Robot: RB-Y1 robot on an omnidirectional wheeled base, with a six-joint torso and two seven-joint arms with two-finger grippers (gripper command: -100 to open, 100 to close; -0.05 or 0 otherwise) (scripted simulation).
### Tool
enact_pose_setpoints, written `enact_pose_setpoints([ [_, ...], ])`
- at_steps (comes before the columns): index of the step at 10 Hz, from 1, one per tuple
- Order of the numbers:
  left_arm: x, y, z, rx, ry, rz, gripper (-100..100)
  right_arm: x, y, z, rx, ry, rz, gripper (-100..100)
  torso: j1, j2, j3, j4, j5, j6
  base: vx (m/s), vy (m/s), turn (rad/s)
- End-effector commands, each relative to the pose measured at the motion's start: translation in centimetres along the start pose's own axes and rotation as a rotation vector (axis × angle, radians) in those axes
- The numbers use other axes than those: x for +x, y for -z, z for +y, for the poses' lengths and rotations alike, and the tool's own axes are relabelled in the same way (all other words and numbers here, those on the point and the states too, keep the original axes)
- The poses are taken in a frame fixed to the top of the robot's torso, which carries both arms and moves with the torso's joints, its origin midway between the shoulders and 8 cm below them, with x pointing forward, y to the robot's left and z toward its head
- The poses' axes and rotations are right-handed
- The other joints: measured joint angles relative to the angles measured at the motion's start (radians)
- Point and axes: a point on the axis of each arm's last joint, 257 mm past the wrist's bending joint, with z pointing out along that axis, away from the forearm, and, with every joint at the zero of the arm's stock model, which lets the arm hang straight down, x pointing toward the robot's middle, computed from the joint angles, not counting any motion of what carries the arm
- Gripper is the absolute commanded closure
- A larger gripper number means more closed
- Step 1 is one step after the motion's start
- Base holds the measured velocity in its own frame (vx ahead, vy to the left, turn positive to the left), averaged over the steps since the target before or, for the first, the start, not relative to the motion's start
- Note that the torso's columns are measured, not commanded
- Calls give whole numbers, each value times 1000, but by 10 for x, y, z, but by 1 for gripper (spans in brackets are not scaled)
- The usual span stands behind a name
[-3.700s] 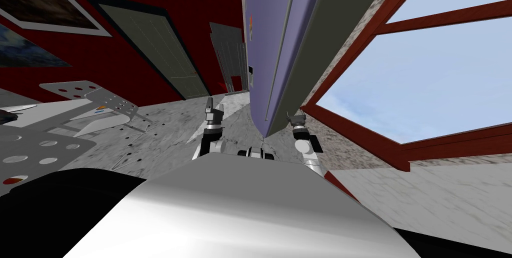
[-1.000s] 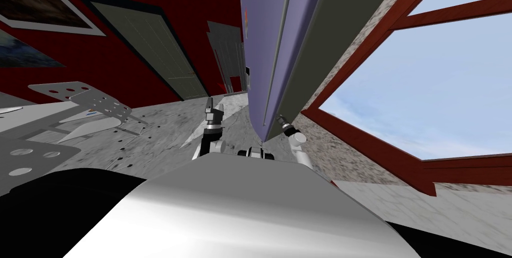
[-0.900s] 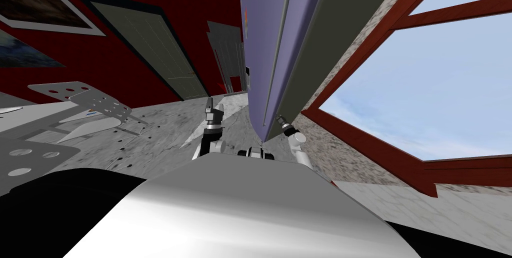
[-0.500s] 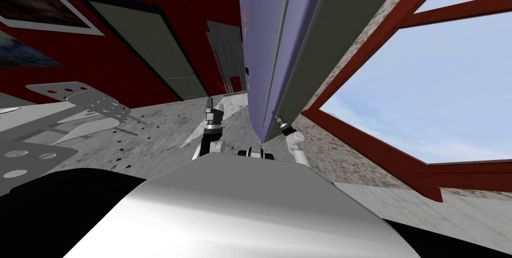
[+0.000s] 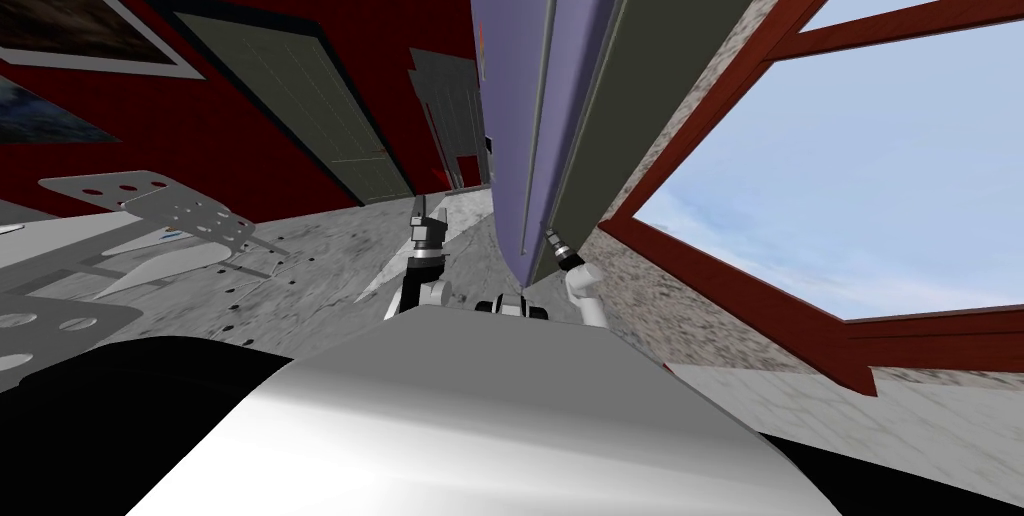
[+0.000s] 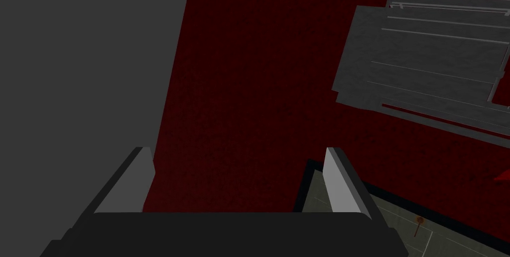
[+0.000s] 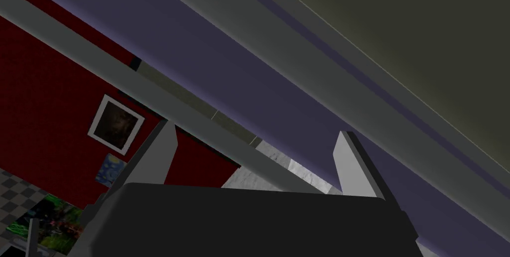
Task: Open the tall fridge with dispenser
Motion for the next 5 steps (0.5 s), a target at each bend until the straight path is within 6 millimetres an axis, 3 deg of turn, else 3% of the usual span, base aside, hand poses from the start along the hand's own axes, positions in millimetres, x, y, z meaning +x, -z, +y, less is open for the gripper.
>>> enact_pose_setpoints([
  [1, 0, 0, 0, 0, 0, 0, 0, -17, -17, -34, 90, -151, 3, -100, 2, -3, -2, 2, 1, -3, 11, -21, -9],
  [5, 0, 0, 0, 0, 0, 0, 0, -22, -22, -42, 111, -197, 8, -100, 8, -5, -3, 8, 3, -7, 4, -11, 2],
])
